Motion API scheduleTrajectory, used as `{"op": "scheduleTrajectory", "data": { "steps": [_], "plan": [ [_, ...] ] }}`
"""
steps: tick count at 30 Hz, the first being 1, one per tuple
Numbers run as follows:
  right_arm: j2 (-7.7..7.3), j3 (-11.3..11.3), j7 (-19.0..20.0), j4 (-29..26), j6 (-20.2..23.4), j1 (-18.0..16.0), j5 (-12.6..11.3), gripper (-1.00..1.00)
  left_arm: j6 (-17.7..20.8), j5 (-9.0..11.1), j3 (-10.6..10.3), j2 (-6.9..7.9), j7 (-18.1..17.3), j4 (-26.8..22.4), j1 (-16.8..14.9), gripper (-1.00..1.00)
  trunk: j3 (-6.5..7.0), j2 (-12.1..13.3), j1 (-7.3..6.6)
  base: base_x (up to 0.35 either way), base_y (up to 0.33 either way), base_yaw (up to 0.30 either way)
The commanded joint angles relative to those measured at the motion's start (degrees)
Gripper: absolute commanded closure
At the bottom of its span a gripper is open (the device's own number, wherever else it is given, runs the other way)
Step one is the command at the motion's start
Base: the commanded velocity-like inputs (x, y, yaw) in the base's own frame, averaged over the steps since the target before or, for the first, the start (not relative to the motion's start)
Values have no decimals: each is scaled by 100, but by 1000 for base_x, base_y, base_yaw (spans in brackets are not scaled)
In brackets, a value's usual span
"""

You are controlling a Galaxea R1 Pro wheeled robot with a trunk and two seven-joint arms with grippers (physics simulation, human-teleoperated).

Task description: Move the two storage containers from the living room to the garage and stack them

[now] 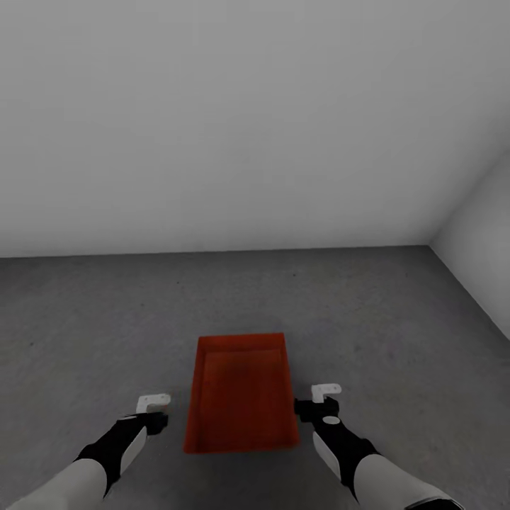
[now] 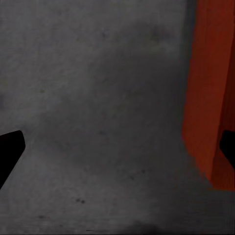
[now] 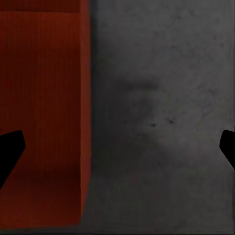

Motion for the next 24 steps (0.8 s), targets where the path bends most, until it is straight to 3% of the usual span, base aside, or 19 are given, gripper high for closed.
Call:
{"op": "scheduleTrajectory", "data": {
  "steps": [1,5,8,13,24],
  "plan": [
    [-3,47,-30,70,-19,-3,-52,-100,29,181,-7,104,10,177,1,-100,15,40,-23,0,0,0],
    [-2,51,-26,214,-11,-3,-47,-100,-27,685,-12,249,-13,782,1,-100,87,200,-111,0,0,0],
    [7,57,-29,261,-2,2,-46,-100,-421,995,-21,310,-14,1302,1,-100,141,321,-177,0,0,0],
    [11,57,-28,319,31,10,-42,-100,-739,1100,-28,326,6,1699,7,-100,231,521,-287,0,0,0],
    [10,57,-32,698,33,19,-45,-100,-817,1131,-29,320,23,1802,24,-100,428,963,-528,0,0,0]
  ]
}}
